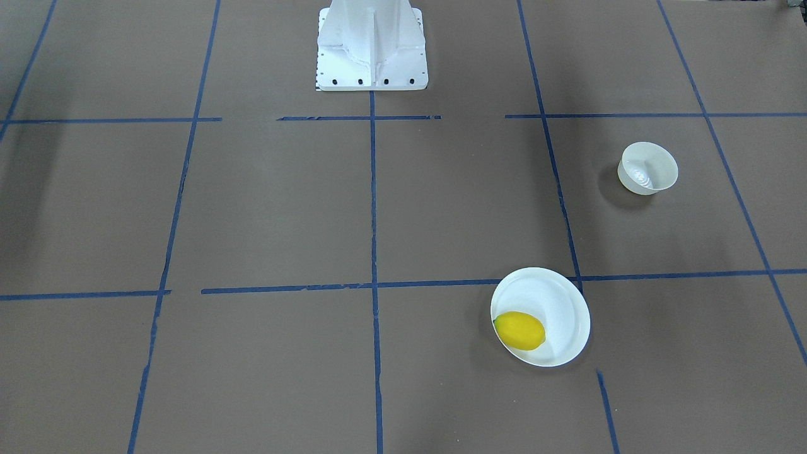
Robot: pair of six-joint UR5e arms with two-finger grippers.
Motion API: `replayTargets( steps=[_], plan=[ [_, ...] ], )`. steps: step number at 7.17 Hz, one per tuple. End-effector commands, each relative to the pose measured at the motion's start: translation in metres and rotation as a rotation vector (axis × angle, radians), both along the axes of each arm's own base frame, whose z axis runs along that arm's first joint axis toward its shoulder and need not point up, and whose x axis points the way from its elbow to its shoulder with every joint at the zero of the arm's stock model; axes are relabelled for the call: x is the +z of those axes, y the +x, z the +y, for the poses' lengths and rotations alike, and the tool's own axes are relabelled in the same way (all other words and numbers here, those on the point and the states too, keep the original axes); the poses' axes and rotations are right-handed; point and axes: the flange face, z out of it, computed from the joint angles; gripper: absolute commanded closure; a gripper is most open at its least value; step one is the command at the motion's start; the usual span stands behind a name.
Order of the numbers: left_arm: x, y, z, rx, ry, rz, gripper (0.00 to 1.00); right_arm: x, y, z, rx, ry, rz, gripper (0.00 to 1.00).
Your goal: Move lemon from plate to bowl
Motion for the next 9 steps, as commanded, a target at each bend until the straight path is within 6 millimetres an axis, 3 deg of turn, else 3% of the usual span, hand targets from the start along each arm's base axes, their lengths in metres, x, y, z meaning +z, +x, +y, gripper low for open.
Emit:
replayTargets(
  steps=[1, 3, 6, 7, 9],
  plan=[
    [-0.004, 0.0, -0.002, -0.001, 0.007, 0.001, 0.0, 0.0, 0.0, 0.0, 0.0, 0.0, 0.0, 0.0],
    [0.001, 0.0, -0.001, -0.001, -0.002, -0.003, 0.0, 0.0, 0.0, 0.0, 0.0, 0.0, 0.0, 0.0],
    [-0.028, 0.001, -0.024, -0.014, 0.144, -0.003, 0.0, -0.001, 0.0, -0.001, 0.0, 0.002, 0.0, 0.0],
    [-0.053, 0.005, -0.048, -0.102, 0.105, 0.007, 0.0, 0.001, 0.0, 0.0, 0.0, -0.002, 0.0, 0.0],
    [-0.115, 0.061, -0.108, -0.174, 0.047, 0.036, 0.0, 0.0, 0.0, 0.0, 0.0, 0.0, 0.0, 0.0]
  ],
)
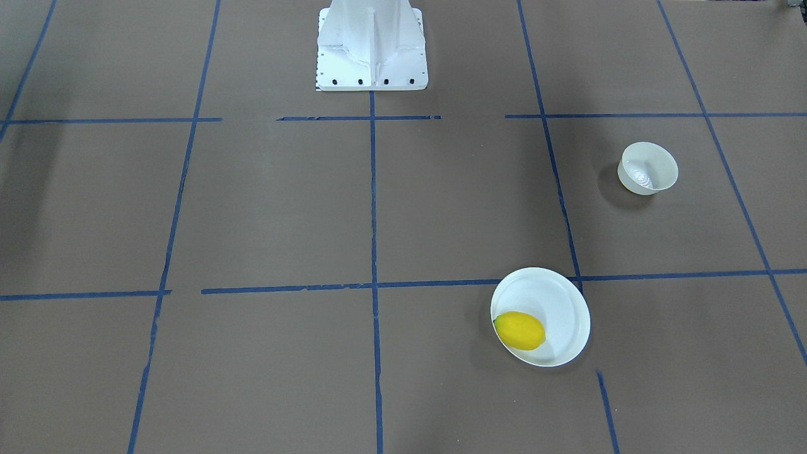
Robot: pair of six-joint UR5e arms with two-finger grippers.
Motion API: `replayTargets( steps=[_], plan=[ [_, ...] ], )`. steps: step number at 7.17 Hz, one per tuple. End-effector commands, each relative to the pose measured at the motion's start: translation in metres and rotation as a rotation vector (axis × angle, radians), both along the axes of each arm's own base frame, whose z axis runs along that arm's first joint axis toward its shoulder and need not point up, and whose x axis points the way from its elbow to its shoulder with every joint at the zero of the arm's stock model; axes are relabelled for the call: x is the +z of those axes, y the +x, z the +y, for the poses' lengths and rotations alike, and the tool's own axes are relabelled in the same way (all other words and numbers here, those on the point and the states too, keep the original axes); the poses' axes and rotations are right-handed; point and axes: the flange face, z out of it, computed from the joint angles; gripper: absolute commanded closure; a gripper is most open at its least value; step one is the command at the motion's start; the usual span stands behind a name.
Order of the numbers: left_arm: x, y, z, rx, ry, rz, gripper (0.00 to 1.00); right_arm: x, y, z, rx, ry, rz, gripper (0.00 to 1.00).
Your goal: Move lemon from plate to bowl
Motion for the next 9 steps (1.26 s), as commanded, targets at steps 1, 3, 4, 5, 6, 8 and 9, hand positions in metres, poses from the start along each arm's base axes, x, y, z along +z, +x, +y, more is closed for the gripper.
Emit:
replayTargets(
  steps=[1, 3, 4, 5, 6, 8, 9],
  plan=[
    [-0.074, 0.07, -0.063, -0.077, -0.065, 0.051, 0.0, 0.001, 0.0, 0.0, -0.001, 0.0, 0.0, 0.0],
    [-0.151, 0.165, -0.117, -0.095, -0.136, 0.107, 0.0, 0.0, 0.0, 0.0, 0.0, 0.0, 0.0, 0.0],
    [-0.173, 0.202, -0.138, -0.124, -0.204, 0.126, 0.0, 0.0, 0.0, 0.0, 0.0, 0.0, 0.0, 0.0],
    [-0.192, 0.23, -0.158, -0.182, -0.293, 0.142, 0.0, 0.0, 0.0, 0.0, 0.0, 0.0, 0.0, 0.0],
    [-0.209, 0.253, -0.176, -0.229, -0.367, 0.154, 0.0, 0.0, 0.0, 0.0, 0.0, 0.0, 0.0, 0.0],
    [-0.259, 0.318, -0.205, -0.341, -0.55, 0.18, 0.0, 0.0, 0.0, 0.0, 0.0, 0.0, 0.0, 0.0],
    [-0.276, 0.353, -0.21, -0.392, -0.645, 0.18, 0.0, 0.0, 0.0, 0.0, 0.0, 0.0, 0.0, 0.0]
  ],
)
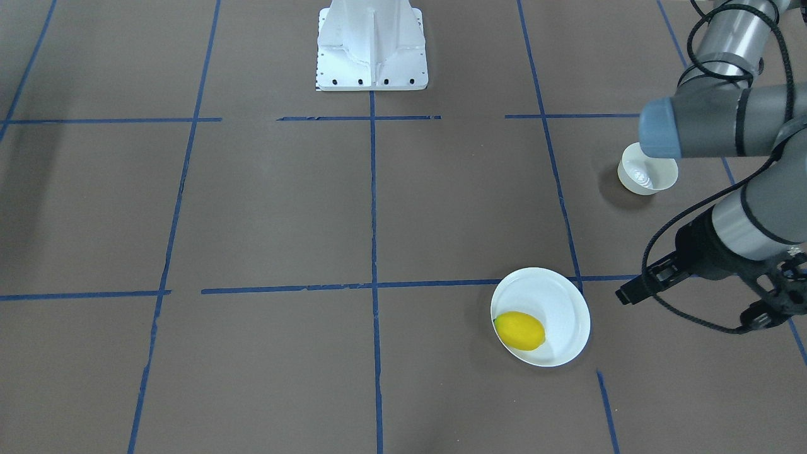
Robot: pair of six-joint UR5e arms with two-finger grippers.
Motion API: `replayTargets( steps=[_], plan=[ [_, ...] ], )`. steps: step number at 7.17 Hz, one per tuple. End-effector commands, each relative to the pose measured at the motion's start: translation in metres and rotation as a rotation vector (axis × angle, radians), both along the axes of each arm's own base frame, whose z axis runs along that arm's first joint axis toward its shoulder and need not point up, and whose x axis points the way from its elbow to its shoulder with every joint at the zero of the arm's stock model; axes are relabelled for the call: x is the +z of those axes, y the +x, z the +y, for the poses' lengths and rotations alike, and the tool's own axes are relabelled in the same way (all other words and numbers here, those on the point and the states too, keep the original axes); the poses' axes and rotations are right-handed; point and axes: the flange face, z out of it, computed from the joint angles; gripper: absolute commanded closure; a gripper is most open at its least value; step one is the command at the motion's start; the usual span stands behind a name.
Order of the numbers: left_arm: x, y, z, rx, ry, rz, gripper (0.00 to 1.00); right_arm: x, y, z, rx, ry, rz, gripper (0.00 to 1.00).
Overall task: Move lemon from plate to bowl
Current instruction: 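Move the left gripper over the yellow lemon on the white plate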
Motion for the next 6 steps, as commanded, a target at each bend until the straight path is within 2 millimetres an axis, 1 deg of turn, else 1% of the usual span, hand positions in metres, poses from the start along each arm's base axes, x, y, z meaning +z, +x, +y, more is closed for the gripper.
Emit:
replayTargets(
  steps=[1, 2, 3, 5, 6],
  plan=[
    [-0.034, 0.074, -0.02, -0.092, -0.186, 0.019, 0.0, 0.0, 0.0, 0.0, 0.0, 0.0, 0.0, 0.0],
    [-0.035, 0.11, -0.035, -0.126, -0.228, 0.035, 0.0, 0.0, 0.0, 0.0, 0.0, 0.0, 0.0, 0.0],
    [-0.019, 0.138, -0.044, -0.182, -0.232, 0.004, 0.0, 0.0, 0.0, 0.0, 0.0, 0.0, 0.0, 0.0],
    [0.0, 0.173, -0.025, -0.181, -0.257, -0.03, 0.0, 0.0, 0.0, 0.0, 0.0, 0.0, 0.0, 0.0],
    [0.019, 0.185, -0.014, -0.166, -0.276, -0.046, 0.0, 0.0, 0.0, 0.0, 0.0, 0.0, 0.0, 0.0]
  ],
)
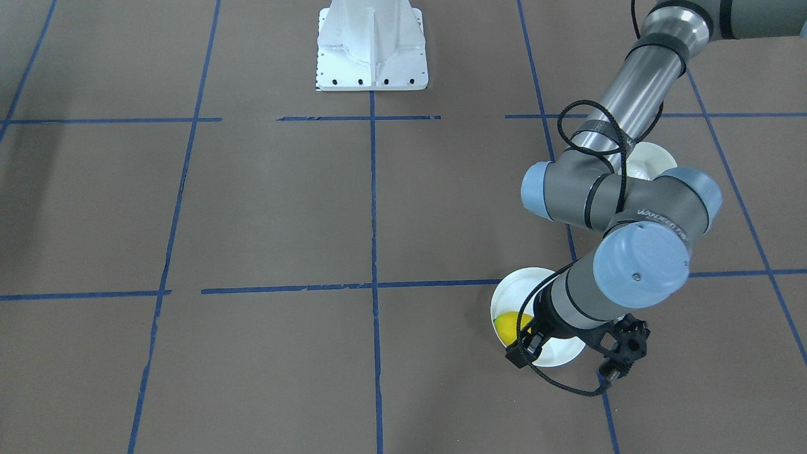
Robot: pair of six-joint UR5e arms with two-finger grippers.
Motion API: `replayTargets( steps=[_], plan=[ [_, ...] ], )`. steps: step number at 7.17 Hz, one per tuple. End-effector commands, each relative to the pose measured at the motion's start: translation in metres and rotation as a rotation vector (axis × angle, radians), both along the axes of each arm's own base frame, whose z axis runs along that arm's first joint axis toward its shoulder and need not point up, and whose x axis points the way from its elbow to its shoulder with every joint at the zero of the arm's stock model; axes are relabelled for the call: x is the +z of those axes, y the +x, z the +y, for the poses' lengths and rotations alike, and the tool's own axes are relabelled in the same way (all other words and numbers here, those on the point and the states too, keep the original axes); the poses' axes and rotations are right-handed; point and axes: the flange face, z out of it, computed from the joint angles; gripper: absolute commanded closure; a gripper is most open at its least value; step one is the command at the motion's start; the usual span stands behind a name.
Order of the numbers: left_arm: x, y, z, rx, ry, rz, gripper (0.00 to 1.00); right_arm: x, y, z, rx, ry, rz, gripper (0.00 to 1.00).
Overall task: Move lemon from plate to bowl
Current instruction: 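Move the left gripper over the yellow lemon on the white plate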
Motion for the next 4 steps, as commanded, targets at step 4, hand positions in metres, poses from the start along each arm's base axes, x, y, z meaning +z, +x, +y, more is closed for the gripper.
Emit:
replayTargets(
  steps=[4],
  plan=[
    [0.027, 0.0245, 0.0179, -0.012, -0.028, -0.011, 0.0, 0.0, 0.0, 0.0, 0.0, 0.0, 0.0, 0.0]
  ],
)
